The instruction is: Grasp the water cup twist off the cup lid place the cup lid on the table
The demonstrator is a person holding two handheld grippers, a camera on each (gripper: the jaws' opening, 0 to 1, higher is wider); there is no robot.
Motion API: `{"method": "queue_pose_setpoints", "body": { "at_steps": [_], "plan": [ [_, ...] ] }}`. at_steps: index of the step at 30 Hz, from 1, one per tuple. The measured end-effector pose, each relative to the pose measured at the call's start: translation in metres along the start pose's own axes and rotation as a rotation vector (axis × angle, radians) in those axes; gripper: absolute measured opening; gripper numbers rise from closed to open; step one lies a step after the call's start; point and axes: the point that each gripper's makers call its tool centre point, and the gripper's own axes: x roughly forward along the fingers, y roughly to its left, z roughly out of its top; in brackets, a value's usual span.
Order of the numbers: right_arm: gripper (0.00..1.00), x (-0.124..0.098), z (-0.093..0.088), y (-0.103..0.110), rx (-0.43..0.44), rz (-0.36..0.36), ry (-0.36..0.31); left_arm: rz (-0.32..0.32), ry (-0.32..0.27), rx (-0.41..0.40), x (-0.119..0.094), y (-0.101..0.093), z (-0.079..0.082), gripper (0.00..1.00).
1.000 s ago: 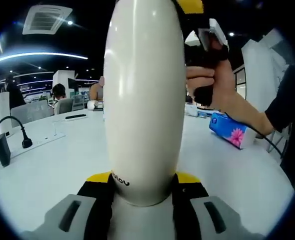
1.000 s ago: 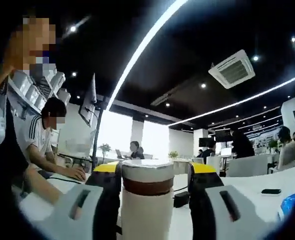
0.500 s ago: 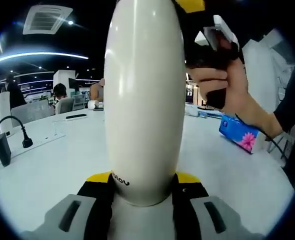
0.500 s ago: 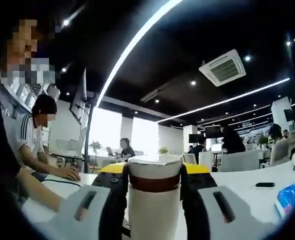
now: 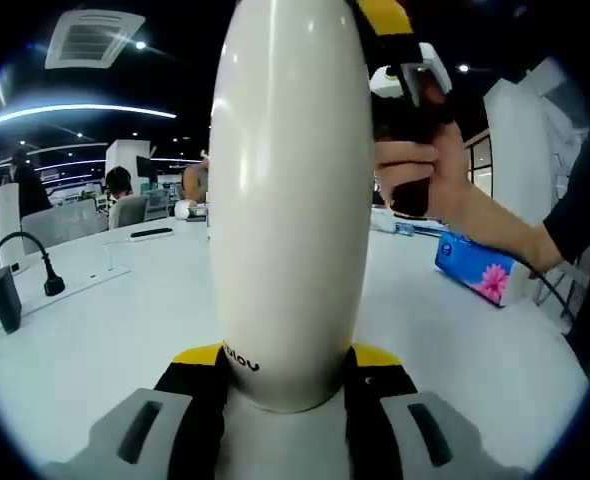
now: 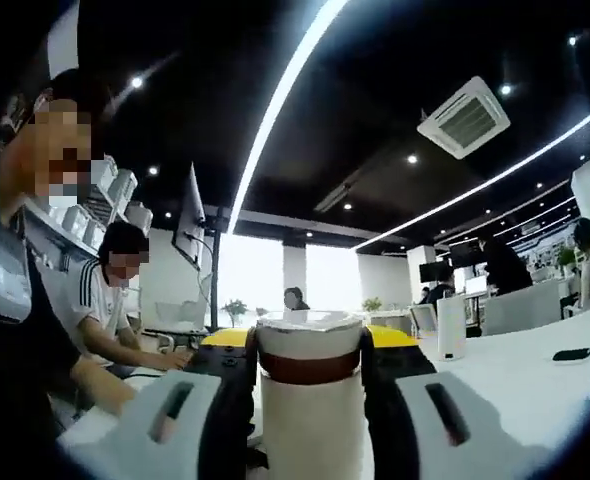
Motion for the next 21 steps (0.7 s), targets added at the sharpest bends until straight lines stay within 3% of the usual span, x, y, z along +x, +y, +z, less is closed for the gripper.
{"method": "queue_pose_setpoints", "body": {
  "at_steps": [6, 13, 16, 19, 21],
  "plan": [
    [0.44, 0.0015, -0.0002, 0.0014, 0.033, 0.118, -0.03, 0.0, 0.0, 0.0, 0.0002, 0.0004, 0.0, 0.48],
    [0.44, 0.003, -0.0006, 0.0049, 0.047, 0.199, -0.031, 0.001, 0.001, 0.0, 0.0003, 0.0007, -0.0002, 0.48],
    [0.49, 0.0053, -0.003, 0.0063, 0.063, 0.201, -0.021, 0.0, 0.001, 0.0, 0.0005, 0.0008, -0.0003, 0.48],
    [0.63, 0.0065, -0.0044, 0.0057, 0.061, 0.178, -0.004, 0.0, 0.0, 0.001, 0.0007, 0.0008, -0.0002, 0.48],
    [0.64, 0.0059, -0.0025, 0.0092, 0.056, 0.172, -0.002, 0.0, 0.0, 0.001, 0.0007, 0.001, -0.0001, 0.48]
  ]
}}
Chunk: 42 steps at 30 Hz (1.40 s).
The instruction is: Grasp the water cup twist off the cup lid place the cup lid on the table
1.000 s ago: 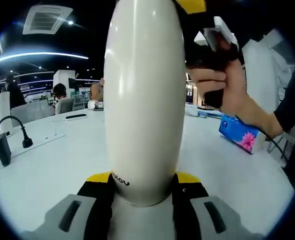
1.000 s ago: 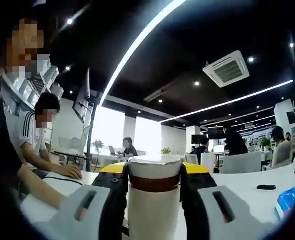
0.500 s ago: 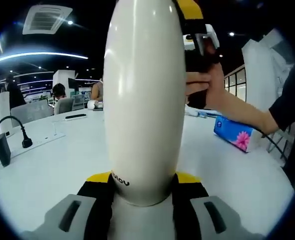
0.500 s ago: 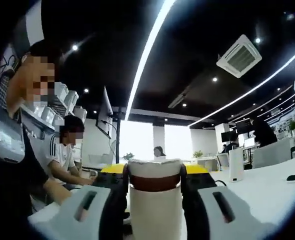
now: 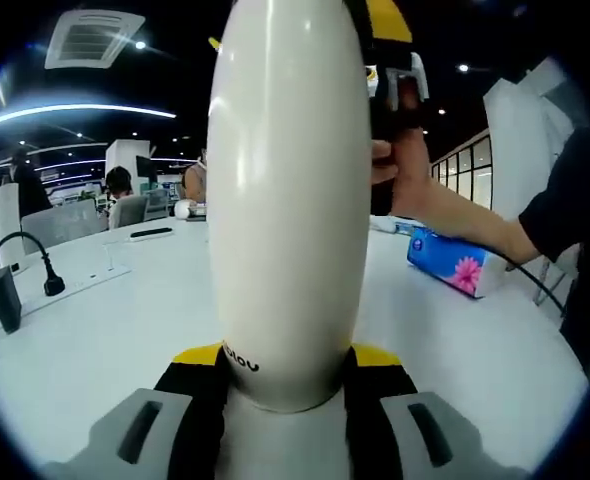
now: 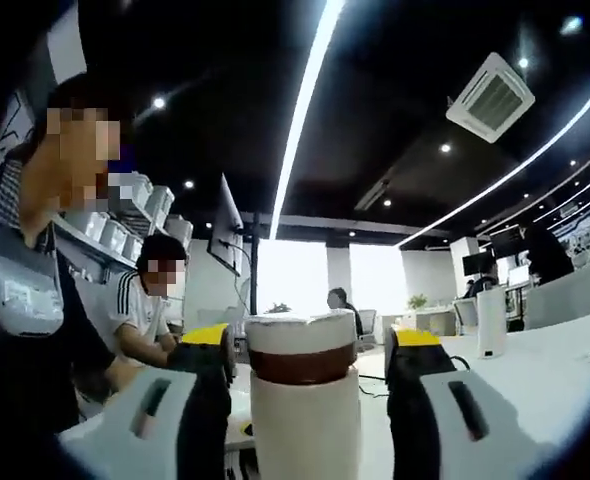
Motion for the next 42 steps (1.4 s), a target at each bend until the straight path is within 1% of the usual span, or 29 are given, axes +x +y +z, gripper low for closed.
{"method": "queue_pose_setpoints", "body": {
  "at_steps": [1, 2, 5, 6, 7, 8, 9, 10, 12, 13, 15, 17, 18, 20, 22, 26, 27, 34, 37, 40, 42],
  "plan": [
    [0.64, 0.0, 0.002, -0.002, -0.036, -0.032, 0.009, 0.0, 0.0, 0.0, 0.0, 0.0, 0.0, 0.48],
    [0.64, 0.0, 0.005, -0.002, -0.059, -0.053, 0.002, 0.0, 0.0, 0.0, 0.0, 0.0, 0.0, 0.48],
    [0.64, 0.0, 0.009, -0.005, -0.075, -0.122, 0.0, 0.0, 0.0, 0.0, 0.0, 0.0, 0.0, 0.48],
    [0.64, 0.0, 0.006, -0.01, -0.087, -0.164, 0.019, 0.001, -0.001, 0.0, 0.0, 0.0, 0.0, 0.48],
    [0.64, 0.001, 0.005, -0.01, -0.059, -0.178, 0.008, 0.001, 0.0, 0.0, 0.0, 0.0, 0.0, 0.48],
    [0.64, 0.0, 0.002, -0.011, -0.03, -0.202, 0.018, 0.001, -0.001, -0.001, 0.0, 0.0, 0.0, 0.48],
    [0.64, 0.001, 0.001, -0.012, -0.029, -0.213, 0.021, 0.002, -0.001, -0.001, 0.0, -0.001, 0.0, 0.48],
    [0.64, 0.001, 0.003, -0.01, -0.049, -0.234, 0.012, 0.002, -0.001, -0.001, 0.0, -0.001, 0.0, 0.48],
    [0.64, -0.001, 0.002, -0.012, -0.076, -0.281, 0.032, 0.002, -0.001, -0.001, 0.0, -0.001, 0.0, 0.48],
    [0.64, 0.0, 0.003, -0.01, -0.1, -0.296, 0.031, 0.002, -0.001, -0.001, -0.001, -0.001, 0.0, 0.48],
    [0.63, -0.001, 0.003, -0.014, -0.149, -0.357, 0.063, 0.003, -0.001, -0.001, -0.001, -0.001, 0.0, 0.48],
    [0.62, 0.0, 0.003, -0.013, -0.18, -0.378, 0.068, 0.003, -0.001, -0.001, -0.001, -0.001, 0.0, 0.48],
    [0.61, -0.001, 0.002, -0.014, -0.194, -0.406, 0.081, 0.004, -0.001, -0.001, -0.001, -0.001, 0.0, 0.48],
    [0.59, 0.002, 0.002, -0.01, -0.201, -0.41, 0.072, 0.004, -0.001, -0.001, -0.001, -0.001, 0.0, 0.48],
    [0.55, 0.0, 0.002, -0.012, -0.22, -0.445, 0.08, 0.005, -0.001, -0.002, -0.001, -0.001, 0.0, 0.48],
    [0.5, 0.003, 0.006, -0.01, -0.212, -0.455, 0.053, 0.006, -0.001, -0.002, -0.001, 0.0, -0.001, 0.48],
    [0.46, 0.004, 0.006, -0.008, -0.182, -0.449, 0.046, 0.006, -0.001, -0.002, -0.001, 0.0, -0.001, 0.48],
    [0.46, 0.005, 0.005, -0.008, -0.182, -0.463, 0.047, 0.007, -0.001, -0.003, -0.001, 0.001, -0.001, 0.48],
    [0.46, 0.004, 0.005, -0.009, -0.181, -0.44, 0.049, 0.007, -0.001, -0.002, -0.001, 0.001, -0.001, 0.48],
    [0.46, 0.003, 0.006, -0.009, -0.182, -0.404, 0.049, 0.006, -0.001, -0.002, -0.001, 0.001, -0.001, 0.48],
    [0.46, 0.003, 0.006, -0.008, -0.167, -0.376, 0.042, 0.006, -0.002, -0.002, -0.001, 0.0, -0.001, 0.48]
  ]
}}
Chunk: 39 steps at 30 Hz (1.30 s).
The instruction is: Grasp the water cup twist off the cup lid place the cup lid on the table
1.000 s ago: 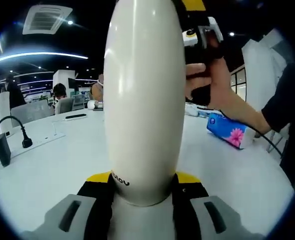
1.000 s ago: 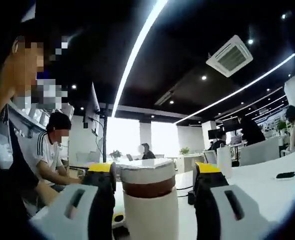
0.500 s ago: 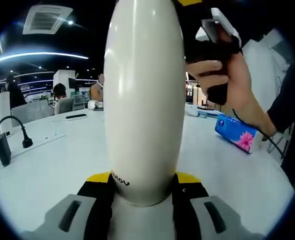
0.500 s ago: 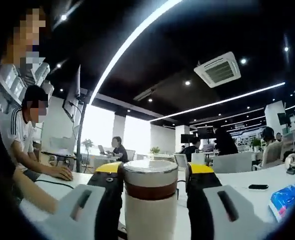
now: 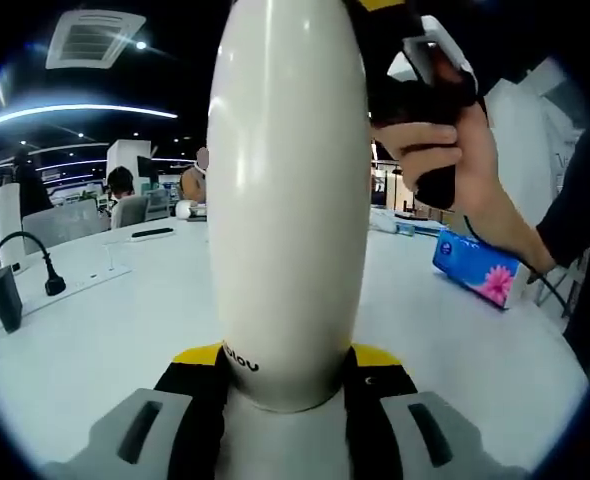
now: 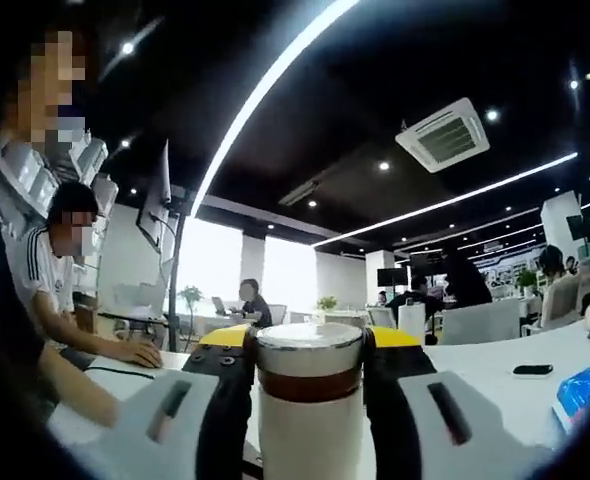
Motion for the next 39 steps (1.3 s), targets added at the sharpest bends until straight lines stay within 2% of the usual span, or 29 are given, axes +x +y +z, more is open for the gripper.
{"method": "queue_pose_setpoints", "body": {
  "at_steps": [13, 18, 26, 32, 39],
  "plan": [
    [0.46, -0.001, 0.001, 0.001, 0.112, 0.143, -0.037, 0.0, 0.0, 0.0, 0.0, -0.001, 0.0, 0.48],
    [0.46, -0.001, 0.002, 0.004, 0.113, 0.222, -0.048, 0.0, 0.0, 0.0, 0.0, -0.001, 0.0, 0.48],
    [0.46, -0.001, 0.002, 0.006, 0.169, 0.346, -0.07, 0.0, 0.0, -0.001, 0.0, 0.0, 0.0, 0.48],
    [0.46, 0.001, 0.003, 0.009, 0.299, 0.467, -0.105, -0.001, -0.001, 0.0, 0.0, 0.0, 0.0, 0.48],
    [0.46, 0.001, 0.003, 0.01, 0.362, 0.568, -0.121, -0.004, 0.0, 0.0, 0.002, -0.001, 0.0, 0.48]
  ]
}}
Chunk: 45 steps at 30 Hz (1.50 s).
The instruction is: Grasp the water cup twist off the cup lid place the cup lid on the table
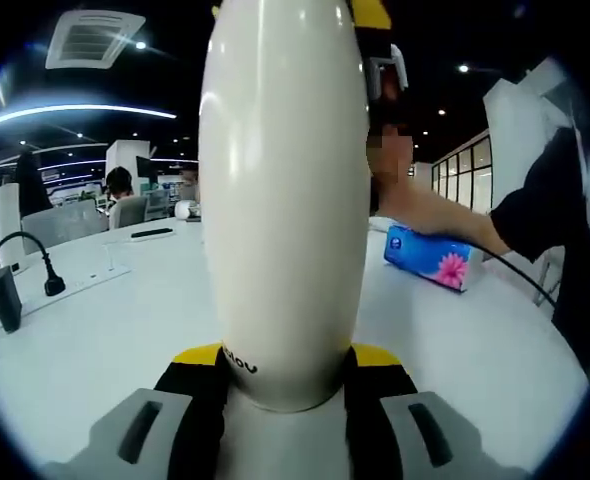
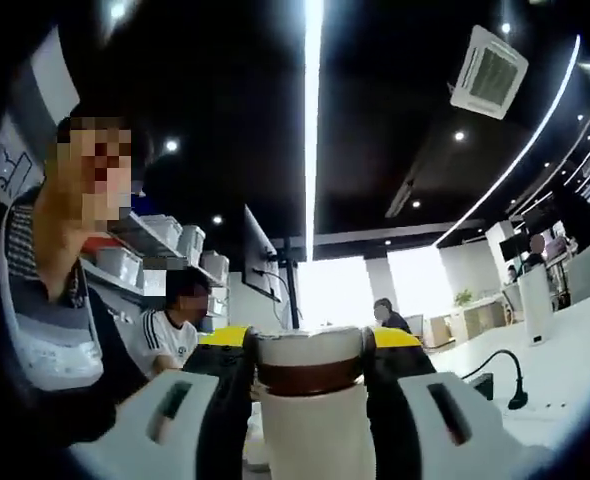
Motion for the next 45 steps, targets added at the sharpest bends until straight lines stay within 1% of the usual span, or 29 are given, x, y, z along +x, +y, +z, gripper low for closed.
{"method": "queue_pose_setpoints", "body": {
  "at_steps": [5, 10, 13, 14, 18, 21, 27, 31, 33, 34, 35, 36, 37, 39, 40, 42, 43, 44, 45],
  "plan": [
    [0.46, 0.0, 0.001, 0.0, 0.037, 0.071, -0.005, -0.001, 0.0, 0.0, 0.001, 0.003, 0.0, 0.48],
    [0.46, 0.001, 0.0, 0.002, 0.037, 0.115, -0.001, -0.001, 0.0, 0.0, 0.002, 0.005, 0.0, 0.48],
    [0.46, 0.0, 0.001, 0.001, 0.035, 0.125, 0.004, -0.002, -0.001, 0.0, 0.001, 0.006, 0.0, 0.48],
    [0.47, 0.001, 0.001, 0.001, 0.039, 0.126, 0.004, -0.003, -0.001, 0.0, 0.001, 0.006, 0.0, 0.48],
    [0.57, 0.002, 0.001, -0.001, 0.061, 0.105, 0.002, -0.005, -0.002, 0.002, 0.001, 0.006, 0.0, 0.48],
    [0.59, 0.001, 0.002, -0.001, 0.064, 0.084, 0.004, -0.006, -0.001, 0.0, 0.001, 0.005, 0.0, 0.48],
    [0.6, 0.004, 0.0, -0.002, 0.033, 0.036, 0.014, -0.006, -0.001, 0.001, 0.001, 0.006, 0.0, 0.48],
    [0.61, 0.004, -0.003, -0.002, 0.004, -0.007, 0.026, -0.006, -0.001, 0.001, 0.001, 0.006, 0.0, 0.48],
    [0.61, 0.003, -0.008, -0.008, -0.057, -0.07, 0.06, -0.006, -0.001, 0.001, 0.001, 0.006, 0.0, 0.48],
    [0.63, 0.004, -0.008, -0.006, -0.082, -0.086, 0.061, -0.006, -0.001, 0.001, 0.001, 0.006, 0.0, 0.48],
    [0.64, 0.004, -0.011, -0.007, -0.104, -0.125, 0.079, -0.006, -0.001, 0.001, 0.001, 0.005, 0.0, 0.48],
    [0.65, 0.005, -0.01, -0.006, -0.122, -0.145, 0.071, -0.006, -0.001, 0.001, 0.001, 0.004, 0.0, 0.48],
    [0.66, 0.005, -0.01, -0.003, -0.116, -0.156, 0.067, -0.006, -0.001, 0.001, 0.001, 0.004, 0.0, 0.48],
    [0.67, 0.005, -0.009, 0.0, -0.152, -0.195, 0.072, -0.006, -0.001, 0.001, 0.001, 0.003, 0.0, 0.48],
    [0.67, 0.004, -0.009, -0.002, -0.169, -0.224, 0.079, -0.006, -0.001, 0.002, 0.001, 0.003, 0.0, 0.48],
    [0.67, 0.002, -0.006, -0.002, -0.224, -0.298, 0.079, -0.006, -0.001, 0.002, 0.0, 0.003, 0.0, 0.48],
    [0.67, 0.0, -0.006, -0.004, -0.241, -0.34, 0.09, -0.005, -0.001, 0.002, 0.0, 0.002, 0.0, 0.48],
    [0.67, -0.001, -0.005, -0.004, -0.28, -0.379, 0.093, -0.005, 0.0, 0.001, 0.0, 0.002, 0.0, 0.48],
    [0.66, -0.002, -0.006, -0.003, -0.307, -0.4, 0.107, -0.005, 0.0, 0.002, 0.0, 0.002, 0.0, 0.48]
  ]
}}
